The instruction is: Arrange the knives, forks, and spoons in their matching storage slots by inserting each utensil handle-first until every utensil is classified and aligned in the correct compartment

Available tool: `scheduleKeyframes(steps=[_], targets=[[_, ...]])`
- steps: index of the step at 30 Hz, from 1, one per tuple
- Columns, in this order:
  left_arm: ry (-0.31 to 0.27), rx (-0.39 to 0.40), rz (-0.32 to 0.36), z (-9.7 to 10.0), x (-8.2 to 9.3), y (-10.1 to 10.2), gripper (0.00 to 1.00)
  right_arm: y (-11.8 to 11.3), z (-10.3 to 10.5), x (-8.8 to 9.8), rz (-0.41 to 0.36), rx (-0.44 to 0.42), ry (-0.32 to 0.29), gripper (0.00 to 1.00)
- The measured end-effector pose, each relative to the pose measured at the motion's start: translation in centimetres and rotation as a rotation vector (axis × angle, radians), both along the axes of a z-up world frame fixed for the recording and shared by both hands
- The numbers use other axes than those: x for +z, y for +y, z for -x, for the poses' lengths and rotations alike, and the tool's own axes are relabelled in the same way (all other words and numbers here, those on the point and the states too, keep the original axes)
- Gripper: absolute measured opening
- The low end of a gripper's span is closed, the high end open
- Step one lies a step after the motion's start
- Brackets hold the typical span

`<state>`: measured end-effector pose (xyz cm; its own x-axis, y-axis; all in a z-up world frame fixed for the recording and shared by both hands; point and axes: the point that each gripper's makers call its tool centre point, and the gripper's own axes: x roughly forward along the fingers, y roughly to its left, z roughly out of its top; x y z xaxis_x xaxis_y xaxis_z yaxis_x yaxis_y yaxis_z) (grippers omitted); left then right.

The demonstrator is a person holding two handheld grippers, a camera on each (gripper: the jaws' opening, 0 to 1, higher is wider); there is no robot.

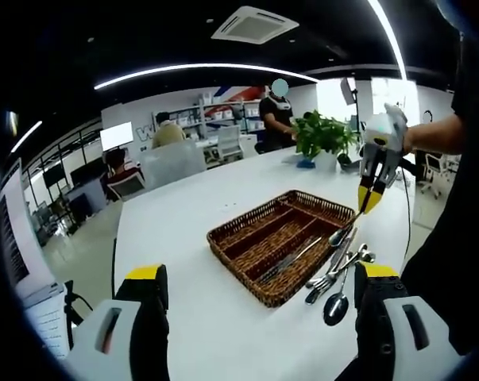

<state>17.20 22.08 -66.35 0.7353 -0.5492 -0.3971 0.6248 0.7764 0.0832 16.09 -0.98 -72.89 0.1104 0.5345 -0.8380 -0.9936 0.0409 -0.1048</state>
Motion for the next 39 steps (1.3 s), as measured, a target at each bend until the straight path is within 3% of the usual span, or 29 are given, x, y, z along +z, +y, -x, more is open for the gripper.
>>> scheduleKeyframes(steps=[15, 28, 39], targets=[[0.005, -0.003, 0.004, -0.1, -0.4, 0.0, 0.99, 0.2, -0.6, 4.5, 0.028, 0.032, -0.094, 0.00], [0.005, -0.024, 0.006, -1.5, -0.9, -0.8, 0.99, 0.5, -1.0, 5.7, 0.034, 0.023, -0.096, 0.00], [0.015, -0.027, 0.041, -3.2, -0.1, -1.4, 0.99, 0.6, -1.9, 6.4, 0.028, 0.002, -0.082, 0.00]])
